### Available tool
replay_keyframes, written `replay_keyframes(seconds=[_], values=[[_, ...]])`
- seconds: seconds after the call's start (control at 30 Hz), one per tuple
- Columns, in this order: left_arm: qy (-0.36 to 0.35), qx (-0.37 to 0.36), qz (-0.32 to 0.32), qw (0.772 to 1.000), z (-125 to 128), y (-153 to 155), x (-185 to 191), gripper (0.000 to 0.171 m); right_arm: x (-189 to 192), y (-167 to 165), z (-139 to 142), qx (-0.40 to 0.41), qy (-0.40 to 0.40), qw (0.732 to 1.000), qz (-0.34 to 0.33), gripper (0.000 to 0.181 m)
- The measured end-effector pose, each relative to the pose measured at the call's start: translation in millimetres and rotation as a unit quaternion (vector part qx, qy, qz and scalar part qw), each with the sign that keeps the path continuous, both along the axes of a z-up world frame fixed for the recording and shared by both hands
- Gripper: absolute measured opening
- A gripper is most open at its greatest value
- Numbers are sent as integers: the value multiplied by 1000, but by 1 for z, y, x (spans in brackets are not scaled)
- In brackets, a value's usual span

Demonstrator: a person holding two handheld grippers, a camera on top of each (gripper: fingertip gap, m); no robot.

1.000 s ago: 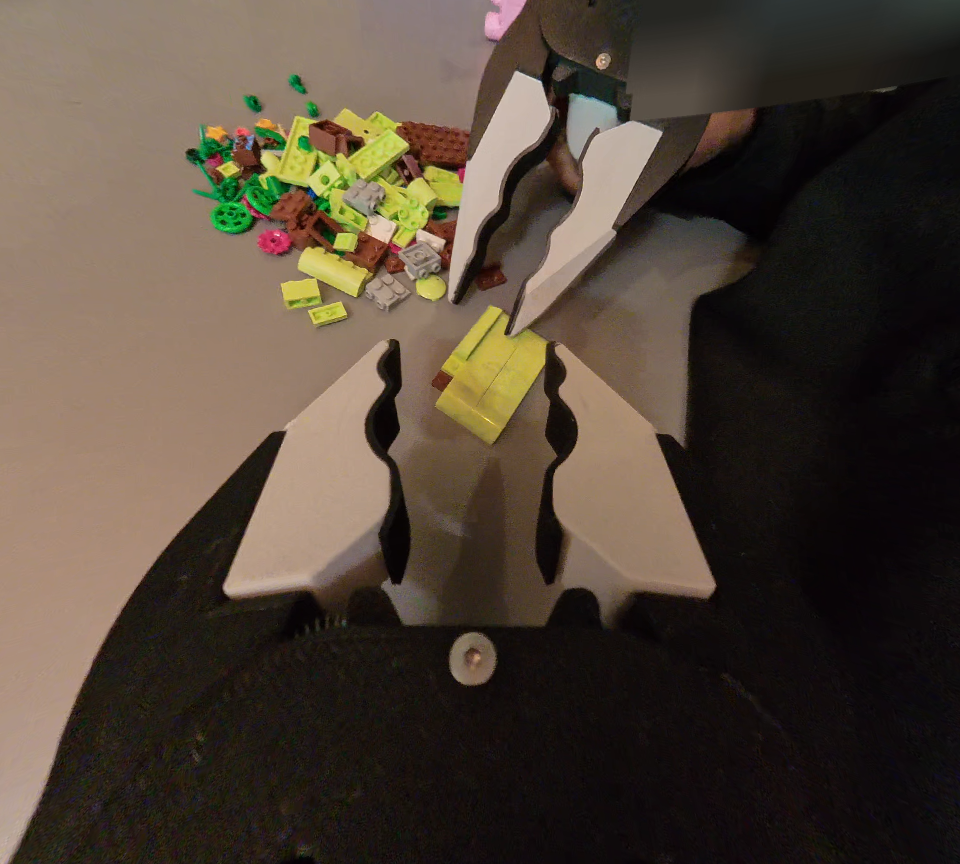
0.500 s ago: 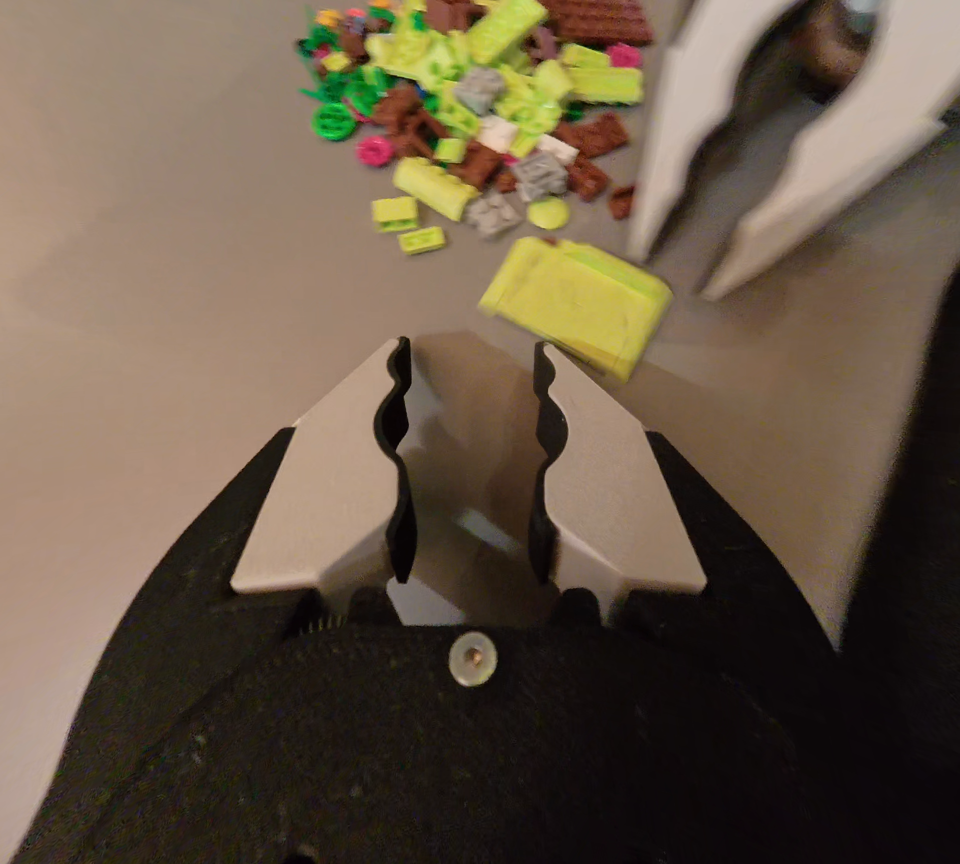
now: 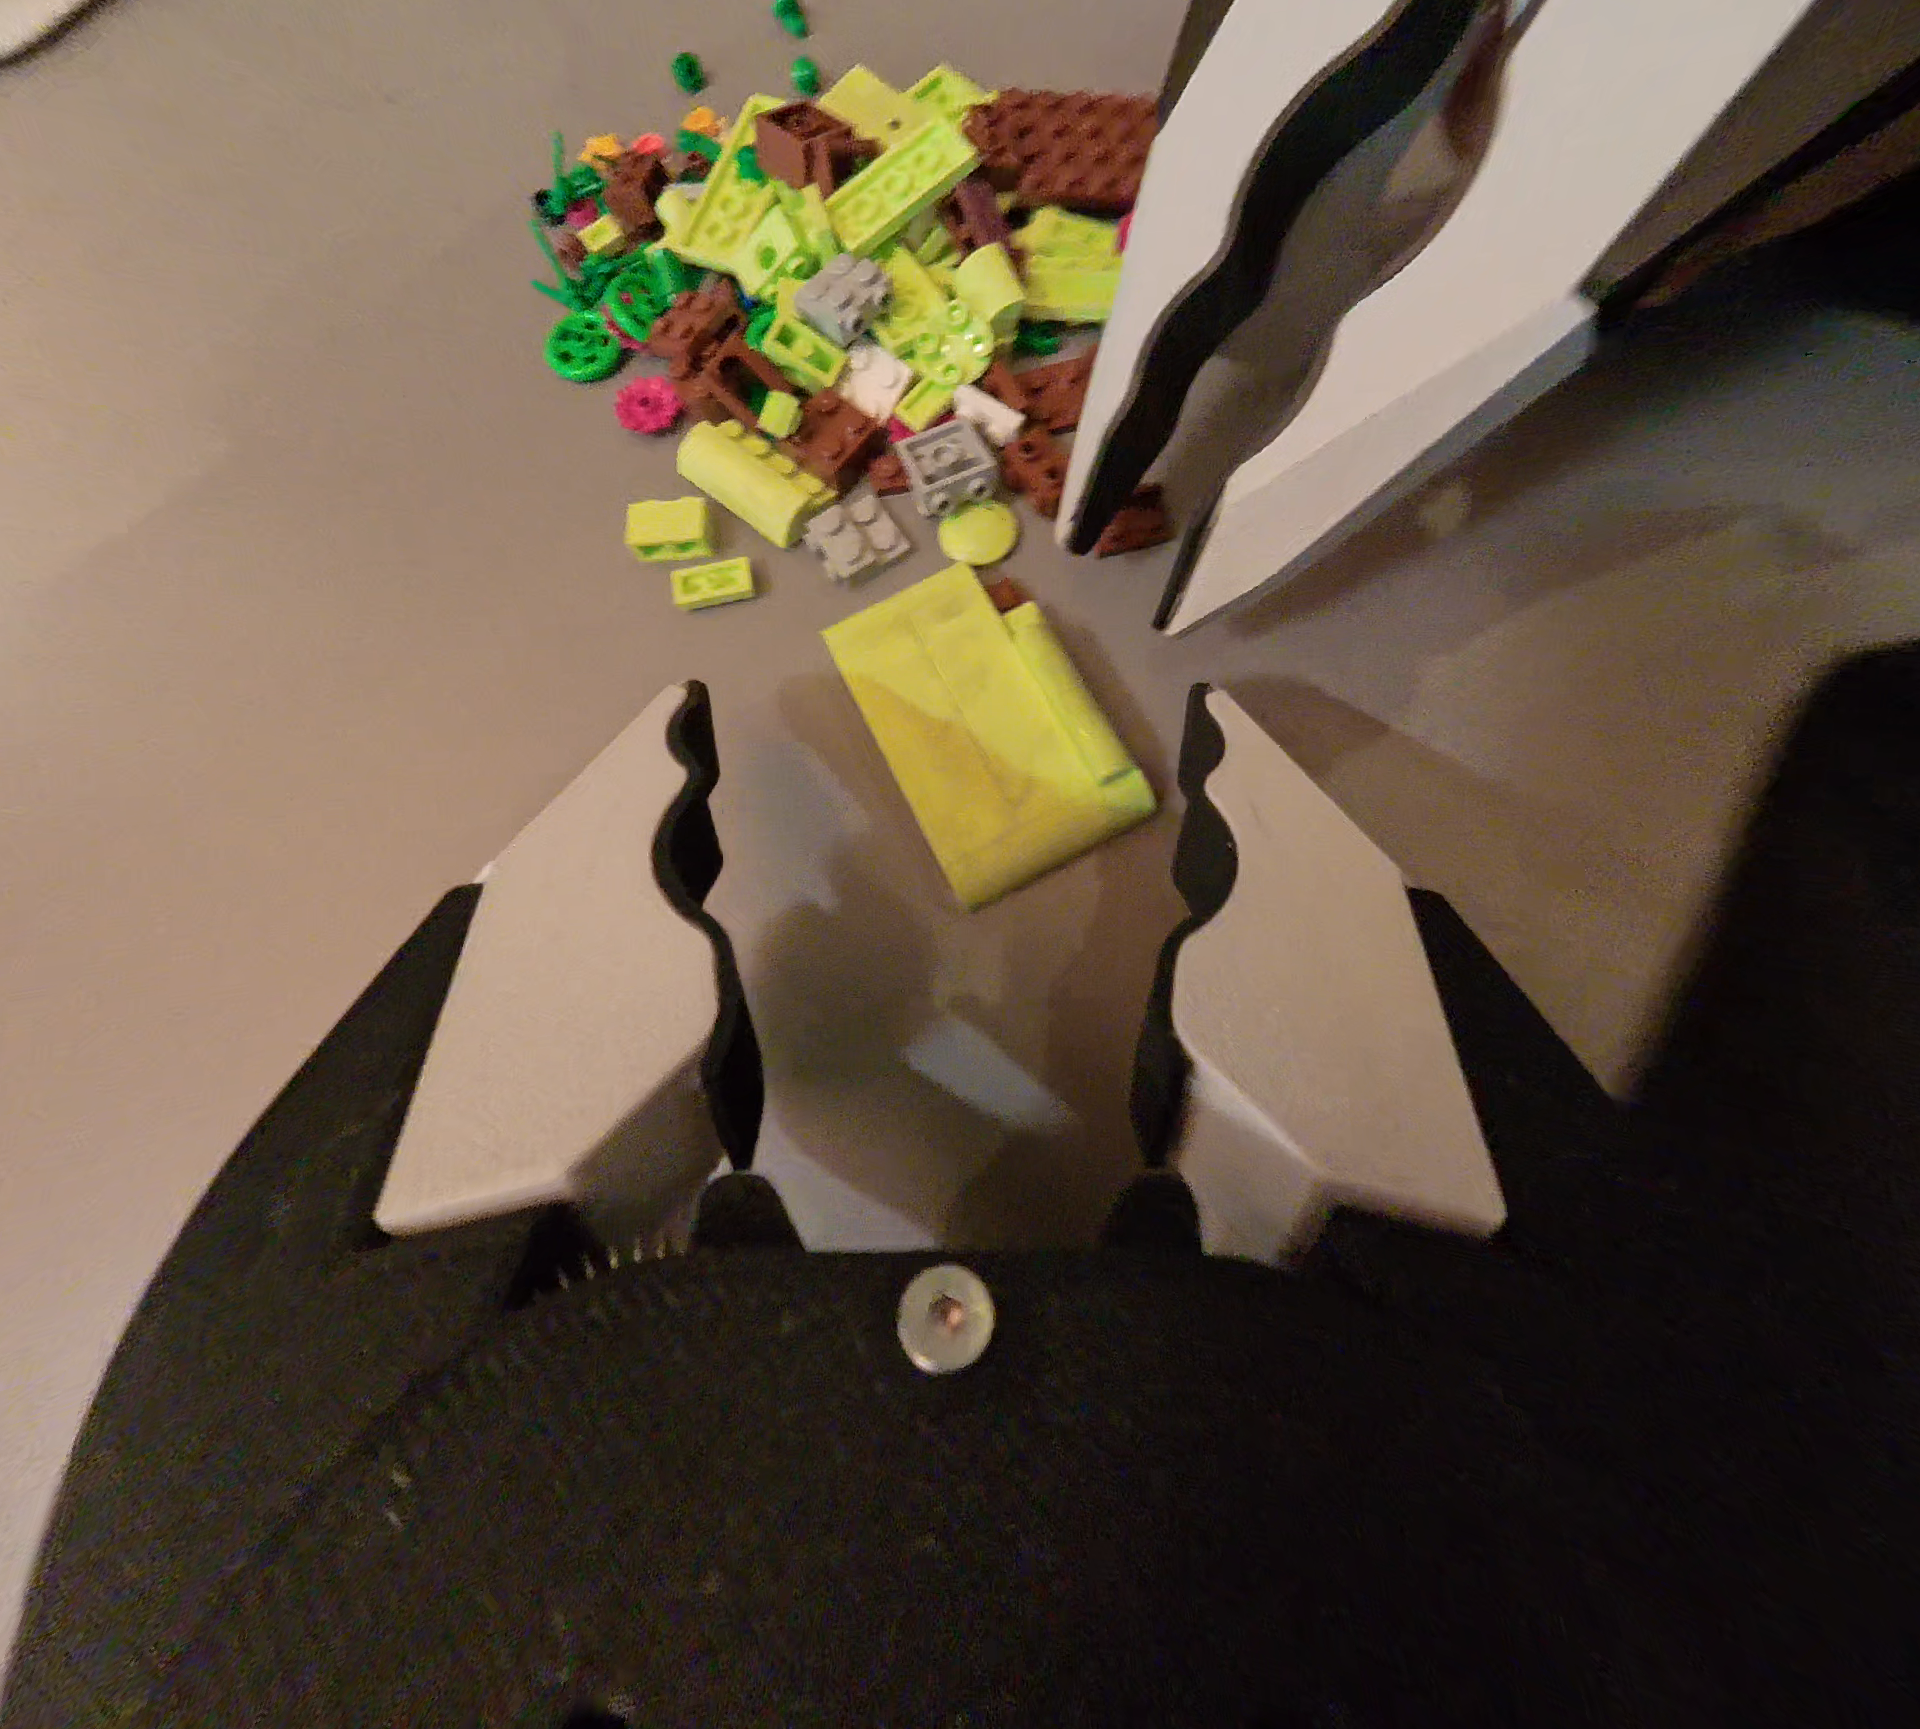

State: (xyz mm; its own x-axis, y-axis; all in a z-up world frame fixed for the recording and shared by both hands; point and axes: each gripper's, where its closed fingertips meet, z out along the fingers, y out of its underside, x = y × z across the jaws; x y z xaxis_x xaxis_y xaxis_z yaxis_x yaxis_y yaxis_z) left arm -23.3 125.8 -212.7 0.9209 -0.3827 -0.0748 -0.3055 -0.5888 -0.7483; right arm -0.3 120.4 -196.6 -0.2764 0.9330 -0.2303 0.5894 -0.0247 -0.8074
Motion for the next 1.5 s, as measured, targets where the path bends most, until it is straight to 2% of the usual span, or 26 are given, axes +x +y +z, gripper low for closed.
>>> replay_keyframes(seconds=[0.07, 0.13, 0.2, 0.33, 0.47, 0.57, 0.67, 0.73, 0.77, 0.83, 0.93, 1.0, 1.07, 1.13, 1.3, 1.5], values=[[33, -11, 12, 999, -7, 3, -4, 82, 0, 4, -1, 12, -1, 1000, -9, 20], [24, -14, 15, 999, -7, 3, -4, 70, 0, 5, -2, 18, 0, 1000, -12, 20], [8, -23, -1, 1000, -7, -1, -1, 45, 0, 6, -3, 24, -1, 1000, -14, 20], [-5, -26, -12, 1000, -6, -5, -2, 42, -1, 6, -6, 35, -9, 999, -16, 20], [-52, -6, 2, 999, 5, -3, -8, 41, -2, 8, -6, 43, -5, 999, -19, 20], [-164, 4, 23, 986, 20, -1, -13, 42, -5, 11, 5, 59, 33, 997, -24, 23], [-332, -18, 28, 943, 31, -3, -14, 42, -9, 9, 23, 78, 92, 992, -25, 25], [-384, -26, 33, 922, 33, -4, -18, 41, -11, 6, 30, 97, 118, 988, -18, 26], [-388, -27, 33, 921, 33, -4, -18, 41, -11, 5, 31, 111, 127, 986, -14, 27], [-359, -29, 26, 933, 30, -5, -16, 41, -13, 4, 26, 148, 129, 980, -7, 29], [-269, -24, 8, 963, 24, -5, -10, 41, -14, 2, 12, 214, 106, 971, 9, 28], [-199, -18, 1, 980, 19, -4, -11, 41, -15, -1, 5, 241, 93, 966, 20, 18], [-138, -20, -8, 990, 12, -5, -11, 41, -16, 4, 2, 250, 84, 965, 5, 0], [-103, -20, -21, 994, 8, -6, -8, 40, -17, 11, 2, 225, 70, 972, -19, 0], [-66, -29, -32, 997, 0, -7, -5, 41, -15, 9, -1, 121, 31, 992, -22, 0], [-38, -32, -34, 998, -4, -7, -5, 41, -15, 6, -15, 110, -15, 994, -16, 0]])
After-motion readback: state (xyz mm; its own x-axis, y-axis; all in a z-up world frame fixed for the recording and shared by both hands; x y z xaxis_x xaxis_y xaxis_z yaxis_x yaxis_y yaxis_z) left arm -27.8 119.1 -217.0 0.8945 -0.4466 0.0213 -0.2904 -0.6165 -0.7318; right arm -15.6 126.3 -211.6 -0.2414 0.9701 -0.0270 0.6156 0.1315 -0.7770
